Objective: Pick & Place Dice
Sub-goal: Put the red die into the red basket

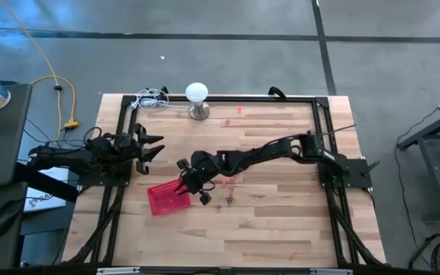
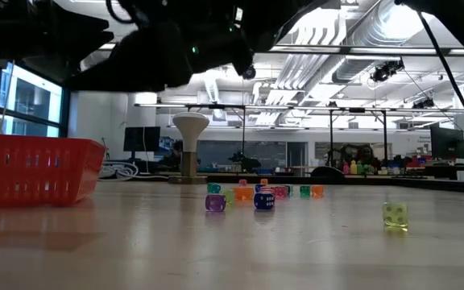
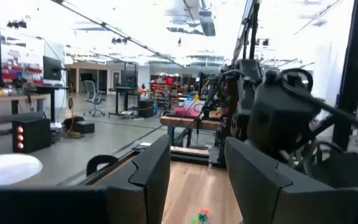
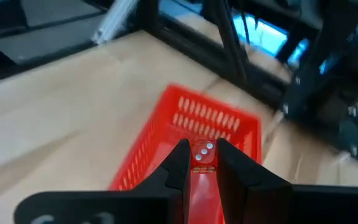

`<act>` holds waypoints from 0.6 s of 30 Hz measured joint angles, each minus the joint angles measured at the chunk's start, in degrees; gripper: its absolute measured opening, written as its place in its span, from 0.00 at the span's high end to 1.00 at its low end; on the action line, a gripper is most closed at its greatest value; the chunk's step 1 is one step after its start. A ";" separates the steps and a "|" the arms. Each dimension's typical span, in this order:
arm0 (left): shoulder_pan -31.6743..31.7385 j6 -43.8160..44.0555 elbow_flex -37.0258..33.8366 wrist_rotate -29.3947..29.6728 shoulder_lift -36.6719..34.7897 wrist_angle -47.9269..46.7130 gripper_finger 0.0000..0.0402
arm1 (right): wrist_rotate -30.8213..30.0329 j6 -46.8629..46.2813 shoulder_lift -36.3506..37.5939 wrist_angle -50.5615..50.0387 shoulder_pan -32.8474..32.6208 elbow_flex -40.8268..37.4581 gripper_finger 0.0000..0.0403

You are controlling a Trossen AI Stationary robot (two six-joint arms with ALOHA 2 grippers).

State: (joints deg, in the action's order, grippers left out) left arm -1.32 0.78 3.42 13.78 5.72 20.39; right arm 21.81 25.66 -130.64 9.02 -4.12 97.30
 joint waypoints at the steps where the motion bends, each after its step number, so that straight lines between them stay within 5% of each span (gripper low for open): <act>1: 0.00 0.94 0.00 0.00 0.00 -0.07 0.63 | -0.53 -0.17 -0.58 0.57 -0.16 0.09 0.91; 18: 0.00 6.79 0.00 -0.52 0.00 -1.24 0.63 | -8.72 -9.41 -0.93 1.83 -1.16 0.04 0.53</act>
State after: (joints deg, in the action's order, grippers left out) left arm -1.32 7.57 3.42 13.26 5.72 19.15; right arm 13.09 16.25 -131.57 10.85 -5.28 97.34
